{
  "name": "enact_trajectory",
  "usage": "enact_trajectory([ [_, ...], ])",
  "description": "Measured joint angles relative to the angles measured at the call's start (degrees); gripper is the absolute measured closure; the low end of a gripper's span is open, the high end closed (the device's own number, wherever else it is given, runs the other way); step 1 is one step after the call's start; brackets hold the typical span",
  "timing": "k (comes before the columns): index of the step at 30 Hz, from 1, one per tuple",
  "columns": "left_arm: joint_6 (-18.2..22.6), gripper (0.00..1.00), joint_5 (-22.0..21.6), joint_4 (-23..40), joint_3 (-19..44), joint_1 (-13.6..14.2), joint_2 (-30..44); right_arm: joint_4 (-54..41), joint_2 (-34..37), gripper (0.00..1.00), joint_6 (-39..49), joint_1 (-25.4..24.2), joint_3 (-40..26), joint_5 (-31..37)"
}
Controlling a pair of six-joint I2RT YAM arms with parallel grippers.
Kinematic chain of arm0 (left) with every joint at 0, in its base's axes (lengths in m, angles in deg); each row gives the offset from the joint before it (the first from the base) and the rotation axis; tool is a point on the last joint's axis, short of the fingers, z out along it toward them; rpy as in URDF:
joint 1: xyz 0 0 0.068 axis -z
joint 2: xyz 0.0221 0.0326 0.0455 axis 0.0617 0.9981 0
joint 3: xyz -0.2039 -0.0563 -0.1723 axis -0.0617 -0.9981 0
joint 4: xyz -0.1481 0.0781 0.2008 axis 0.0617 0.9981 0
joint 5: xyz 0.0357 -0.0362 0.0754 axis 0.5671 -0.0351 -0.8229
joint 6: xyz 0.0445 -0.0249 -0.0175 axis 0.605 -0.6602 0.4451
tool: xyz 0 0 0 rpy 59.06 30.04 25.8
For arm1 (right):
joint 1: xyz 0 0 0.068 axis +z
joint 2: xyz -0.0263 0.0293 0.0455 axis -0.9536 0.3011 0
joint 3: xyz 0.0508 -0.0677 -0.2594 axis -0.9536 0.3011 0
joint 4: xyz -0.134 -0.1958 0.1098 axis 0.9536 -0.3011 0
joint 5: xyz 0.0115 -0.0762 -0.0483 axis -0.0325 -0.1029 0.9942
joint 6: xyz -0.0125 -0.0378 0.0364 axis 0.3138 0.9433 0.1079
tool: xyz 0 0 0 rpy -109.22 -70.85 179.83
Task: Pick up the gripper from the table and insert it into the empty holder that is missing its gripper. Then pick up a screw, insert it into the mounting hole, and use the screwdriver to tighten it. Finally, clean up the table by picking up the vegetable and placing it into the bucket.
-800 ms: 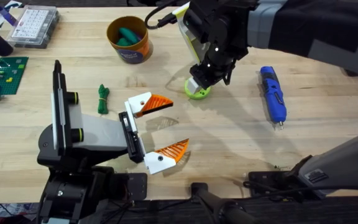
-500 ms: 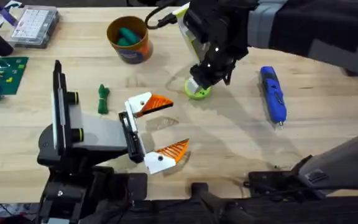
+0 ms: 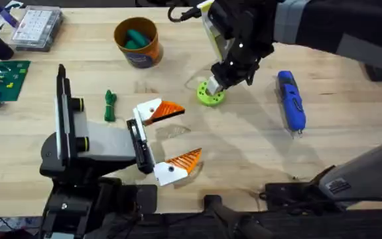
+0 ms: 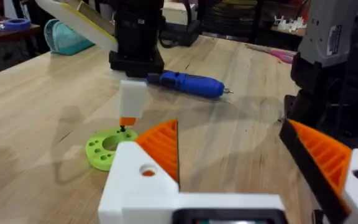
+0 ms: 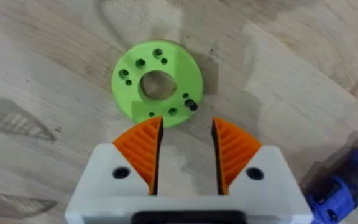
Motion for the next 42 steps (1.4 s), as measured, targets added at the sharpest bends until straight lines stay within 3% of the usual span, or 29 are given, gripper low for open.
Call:
enact_trajectory([
  [42, 0.0, 0.015, 0.0, 0.0, 0.0, 0.0, 0.0, 4.67, 0.0, 0.531, -0.02, -1.63, 3.68, -1.99],
])
